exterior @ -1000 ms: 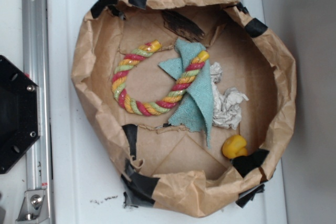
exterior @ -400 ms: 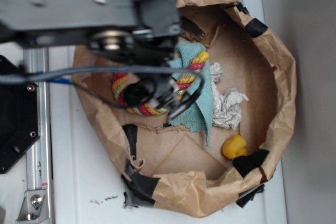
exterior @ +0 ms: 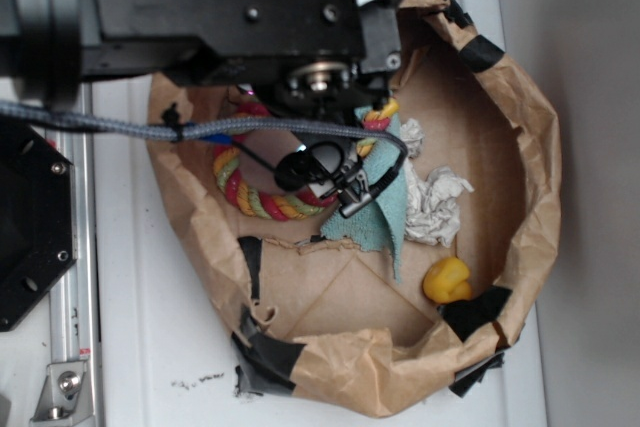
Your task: Grab the multicolored rope.
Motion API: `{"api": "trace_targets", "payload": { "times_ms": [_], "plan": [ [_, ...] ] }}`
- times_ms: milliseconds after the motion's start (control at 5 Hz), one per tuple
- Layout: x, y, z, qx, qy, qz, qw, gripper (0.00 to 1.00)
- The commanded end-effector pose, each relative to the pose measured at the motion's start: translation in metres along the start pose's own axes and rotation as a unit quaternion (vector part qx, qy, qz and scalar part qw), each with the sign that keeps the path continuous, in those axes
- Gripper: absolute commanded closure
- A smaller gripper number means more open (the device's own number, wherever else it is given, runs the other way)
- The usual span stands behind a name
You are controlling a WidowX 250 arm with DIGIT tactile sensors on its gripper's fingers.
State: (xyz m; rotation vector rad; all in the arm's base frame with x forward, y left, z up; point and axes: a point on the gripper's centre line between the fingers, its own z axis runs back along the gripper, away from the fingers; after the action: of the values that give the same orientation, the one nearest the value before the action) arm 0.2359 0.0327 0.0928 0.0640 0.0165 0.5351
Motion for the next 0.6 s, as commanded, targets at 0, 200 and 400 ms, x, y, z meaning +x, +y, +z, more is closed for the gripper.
{"api": "trace_targets", "payload": {
  "times_ms": [0, 200, 400],
  "plan": [
    [0.005, 0.014, 0.004, -0.005, -0.012, 0.012, 1.0, 0.0],
    [0.024, -0.009, -0.02, -0.018, -0.039, -0.053, 0.998, 0.0],
    [0.028, -0.026, -0.039, -0.011, -0.058, -0.081, 0.995, 0.0]
  ]
}}
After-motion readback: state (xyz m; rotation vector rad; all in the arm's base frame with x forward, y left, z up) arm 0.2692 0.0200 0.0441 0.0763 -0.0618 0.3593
